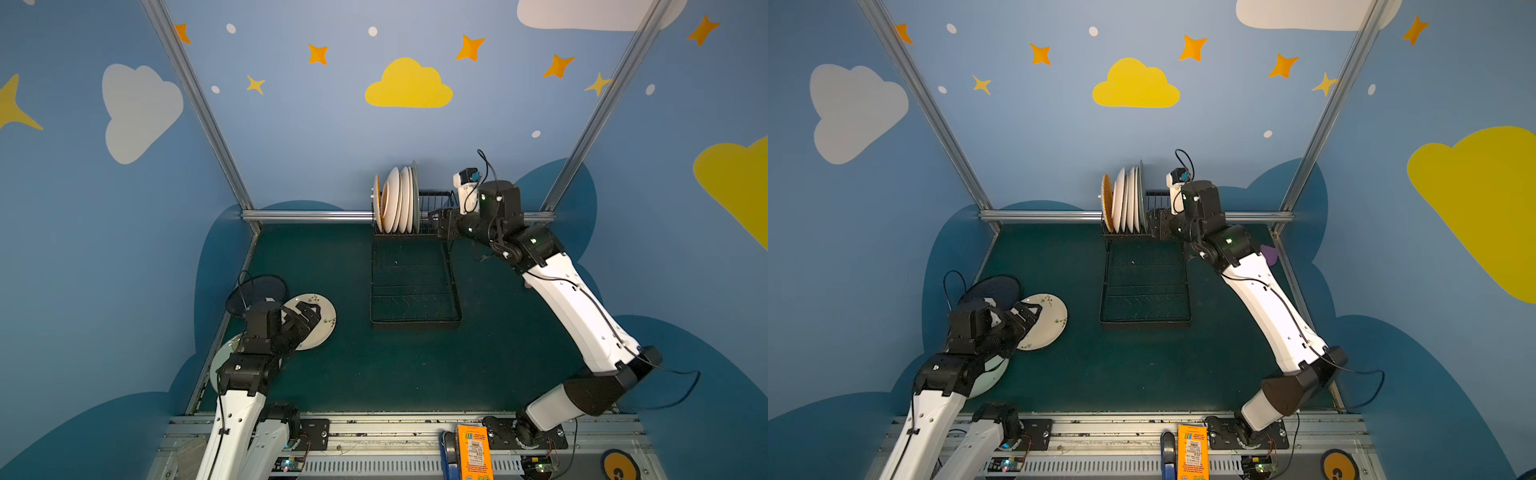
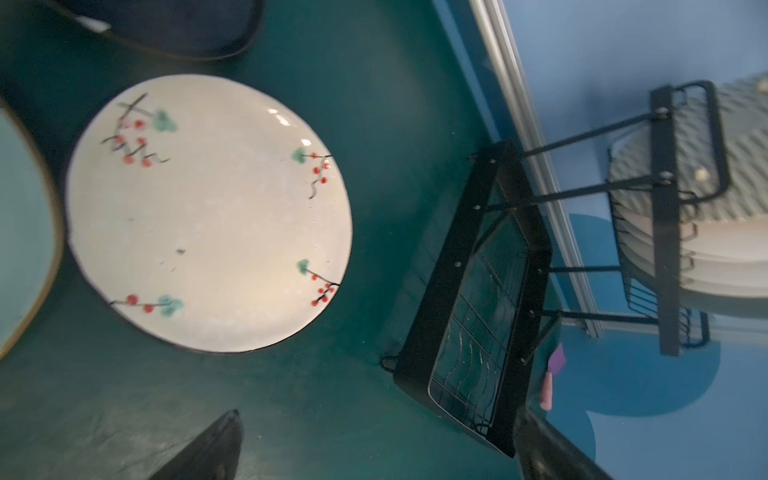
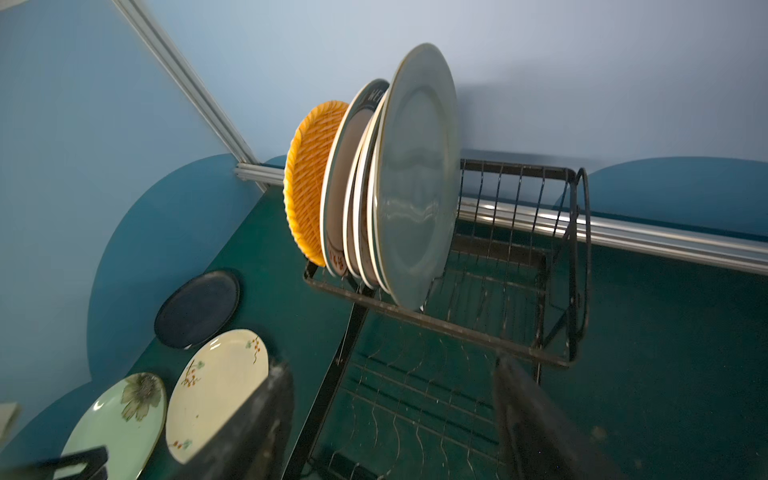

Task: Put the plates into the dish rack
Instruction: 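Withdraw right gripper from the rack while left gripper moves to the cream berry plate, then tilt the cream berry plate up with left gripper while right gripper approaches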

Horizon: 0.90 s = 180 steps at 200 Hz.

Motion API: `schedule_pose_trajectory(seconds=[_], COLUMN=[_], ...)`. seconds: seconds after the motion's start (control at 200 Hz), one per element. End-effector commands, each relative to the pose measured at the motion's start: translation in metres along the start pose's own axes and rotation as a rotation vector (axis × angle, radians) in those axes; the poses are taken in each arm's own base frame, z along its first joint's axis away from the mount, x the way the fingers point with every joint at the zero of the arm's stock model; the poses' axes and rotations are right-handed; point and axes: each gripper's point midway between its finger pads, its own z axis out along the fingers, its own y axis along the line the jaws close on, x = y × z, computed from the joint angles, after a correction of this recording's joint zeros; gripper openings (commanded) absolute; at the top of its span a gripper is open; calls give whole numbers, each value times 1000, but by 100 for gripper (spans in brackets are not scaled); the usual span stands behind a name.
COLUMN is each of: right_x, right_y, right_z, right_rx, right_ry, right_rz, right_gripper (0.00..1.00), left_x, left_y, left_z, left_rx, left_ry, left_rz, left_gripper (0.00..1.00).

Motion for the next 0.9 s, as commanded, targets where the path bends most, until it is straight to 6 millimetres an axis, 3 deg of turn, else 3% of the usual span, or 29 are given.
schedule_pose_trajectory(seconds=[0.0, 0.295, 0.426, 0.521, 0.641, 0.896], right_x=[12, 69, 90, 104, 116, 127], right_y=[9, 12, 17, 23, 24, 23], right_z=[-16, -40, -44, -45, -44, -41], right_rx=[-74, -166, -211, -254, -264, -271], right_ry=[-23, 40, 82, 107, 131, 160], right_rz=[12, 56, 82, 103, 114, 120], right_gripper=[81, 87, 88, 88, 87, 88], left_x=[15, 36, 38, 33, 26, 30], left_y=[33, 62, 82, 84, 89, 114], left_z=[11, 59, 73, 79, 83, 99], left_rx=[-84, -90, -111, -55, -35, -34], left_ry=[46, 135, 112, 81, 43, 40], left_rz=[-157, -199, -256, -295, -316, -438], left_gripper=[100, 100, 99, 96, 94, 81])
